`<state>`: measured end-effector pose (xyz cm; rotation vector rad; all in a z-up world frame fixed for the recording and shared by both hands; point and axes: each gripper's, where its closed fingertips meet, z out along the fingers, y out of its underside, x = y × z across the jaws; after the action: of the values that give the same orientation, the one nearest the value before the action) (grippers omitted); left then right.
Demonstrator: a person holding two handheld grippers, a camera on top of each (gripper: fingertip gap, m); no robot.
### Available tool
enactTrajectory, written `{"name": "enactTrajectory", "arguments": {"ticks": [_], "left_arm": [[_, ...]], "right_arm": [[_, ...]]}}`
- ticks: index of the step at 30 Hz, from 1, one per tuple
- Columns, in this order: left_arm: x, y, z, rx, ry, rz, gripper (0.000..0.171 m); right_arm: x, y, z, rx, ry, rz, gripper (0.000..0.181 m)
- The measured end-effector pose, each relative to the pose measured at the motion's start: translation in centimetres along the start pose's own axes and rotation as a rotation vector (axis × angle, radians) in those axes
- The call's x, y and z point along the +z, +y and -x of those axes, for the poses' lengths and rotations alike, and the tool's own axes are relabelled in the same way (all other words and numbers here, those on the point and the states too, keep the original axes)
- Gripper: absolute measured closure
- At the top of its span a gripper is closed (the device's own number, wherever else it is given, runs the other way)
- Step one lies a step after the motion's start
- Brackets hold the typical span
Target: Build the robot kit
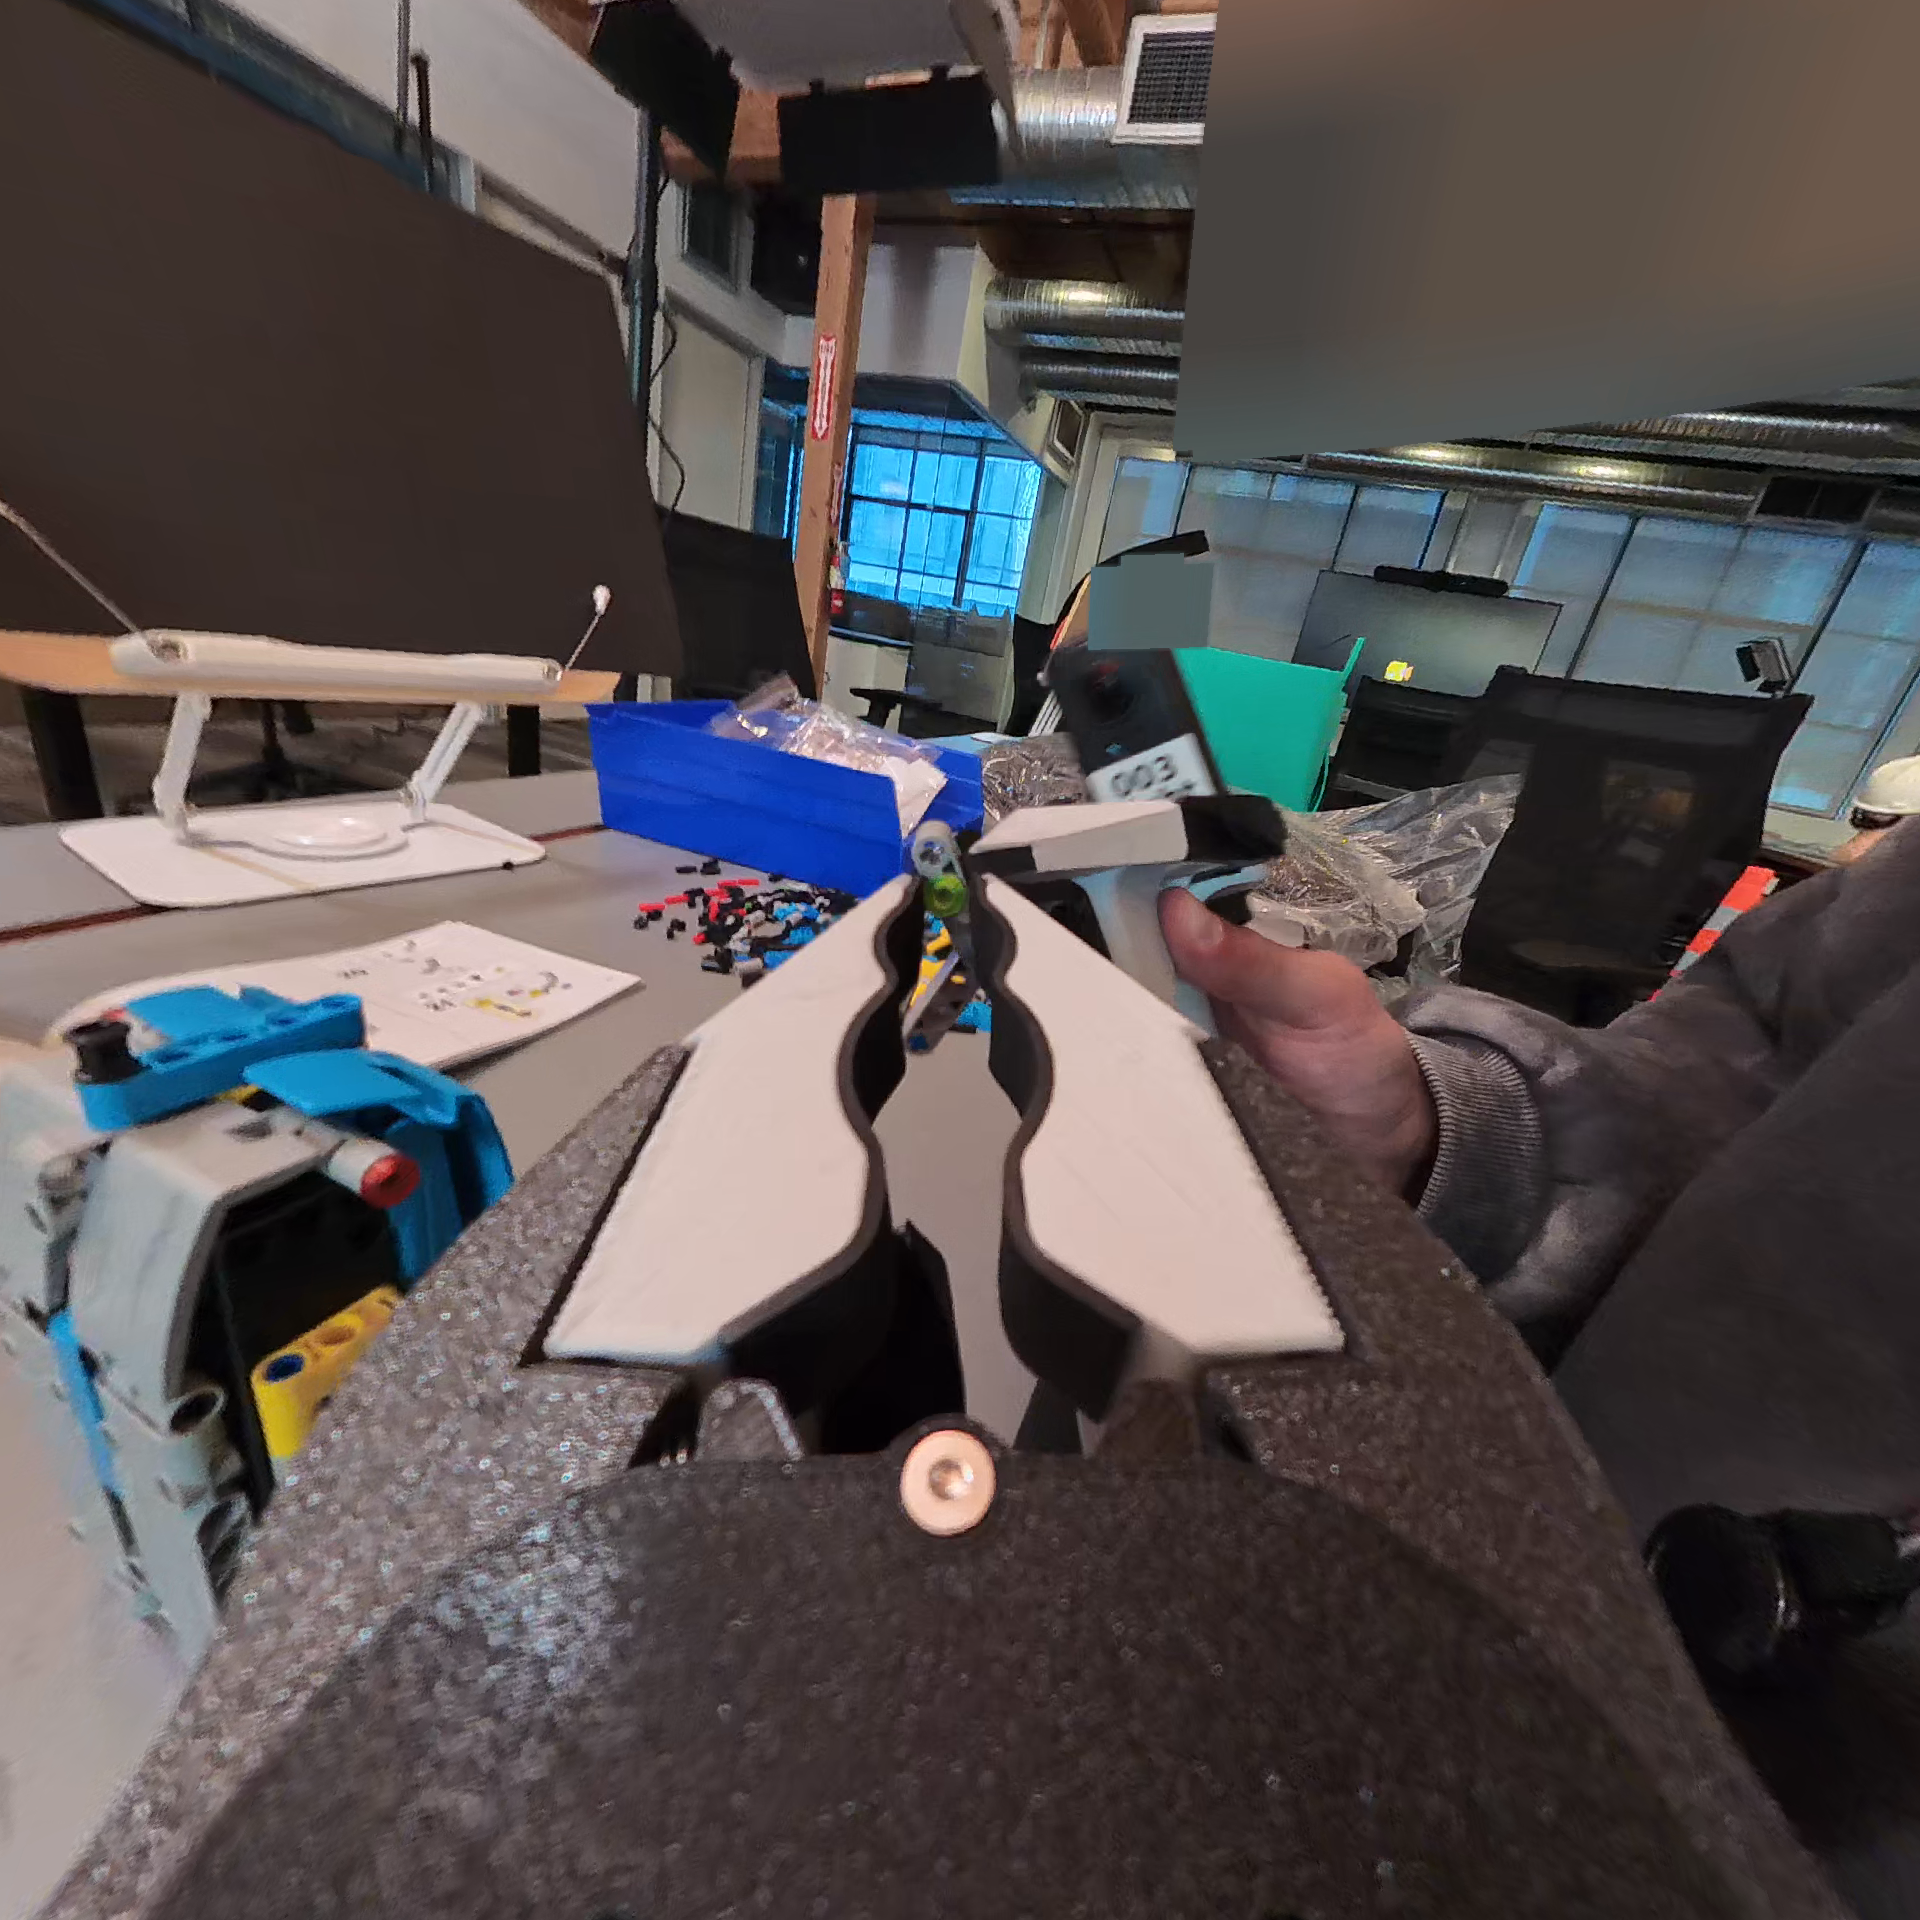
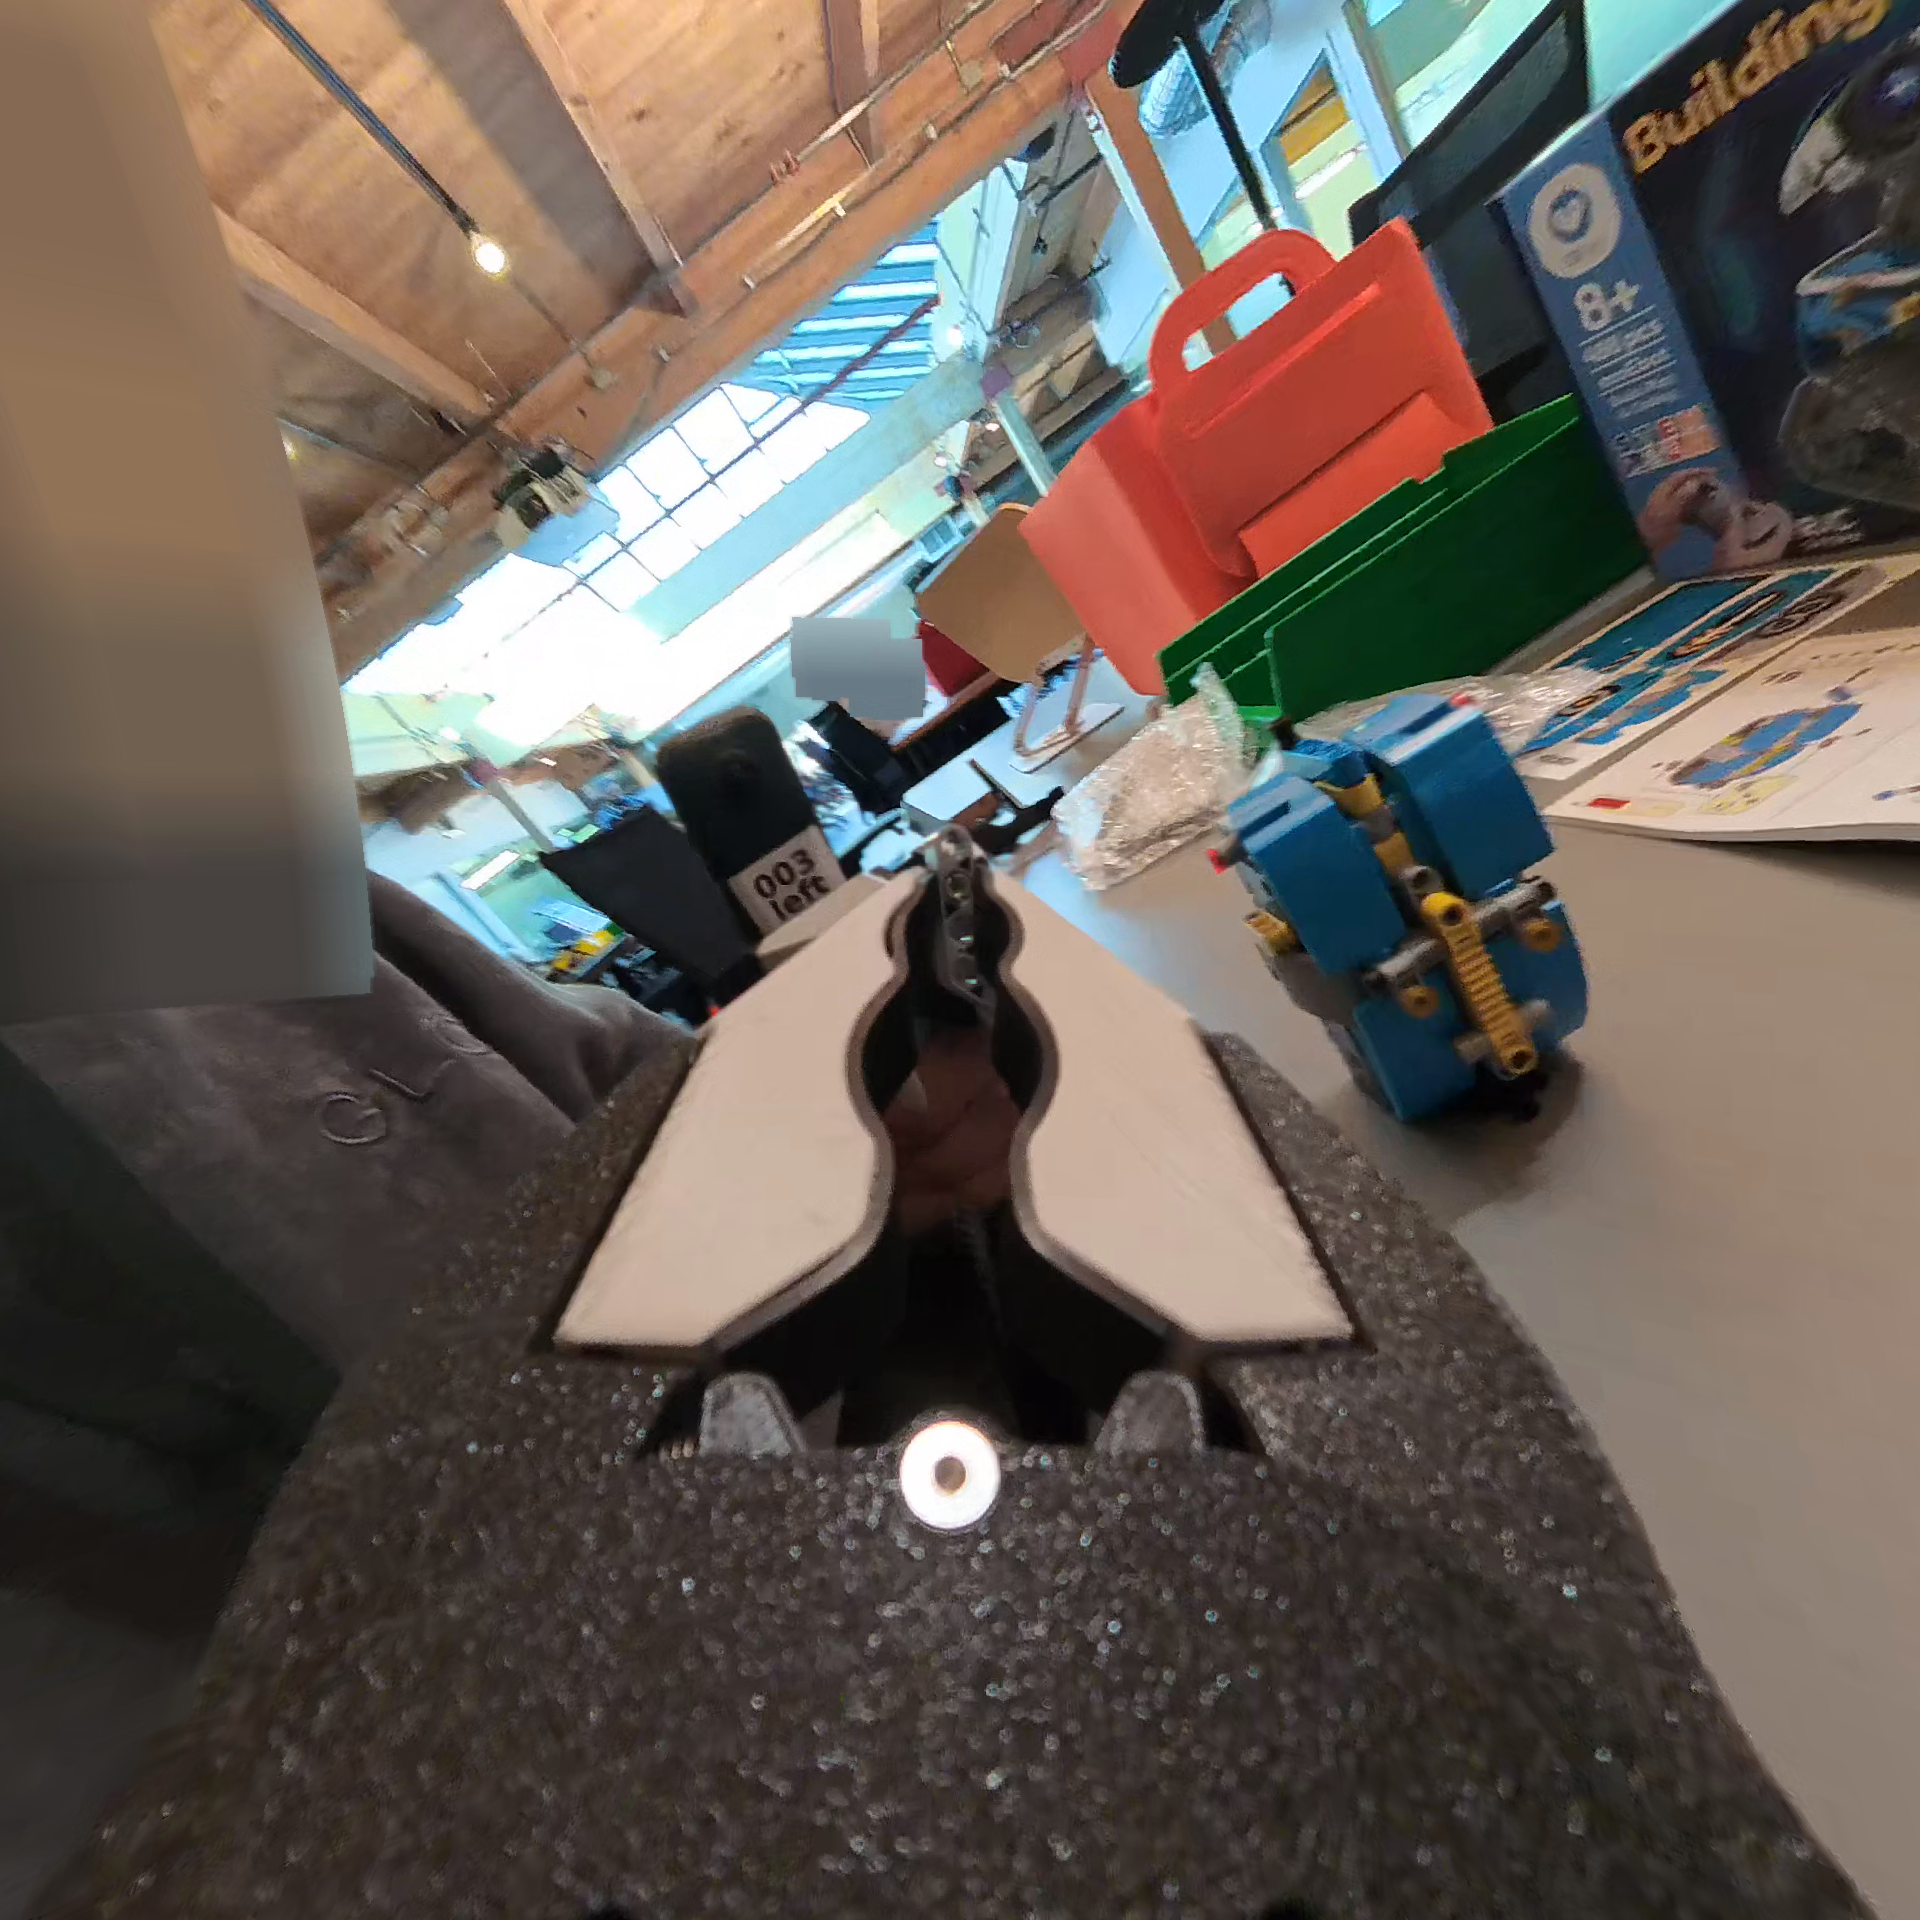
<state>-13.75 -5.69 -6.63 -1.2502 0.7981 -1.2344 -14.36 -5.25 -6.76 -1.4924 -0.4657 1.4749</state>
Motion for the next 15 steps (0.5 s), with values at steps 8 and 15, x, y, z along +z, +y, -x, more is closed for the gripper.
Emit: {"name": "enactTrajectory", "arguments": {"ticks": [8,15], "left_arm": [[-0.1,0.4,1.1,0.153,-0.135,0.05,0.165],[0.1,0.8,0.5,0.259,-0.135,0.086,0.165]], "right_arm": [[0.4,0.1,-1.4,0.014,0.119,0.014,0.174],[-0.1,0.6,-1.1,0.188,0.031,0.077,0.172]]}}
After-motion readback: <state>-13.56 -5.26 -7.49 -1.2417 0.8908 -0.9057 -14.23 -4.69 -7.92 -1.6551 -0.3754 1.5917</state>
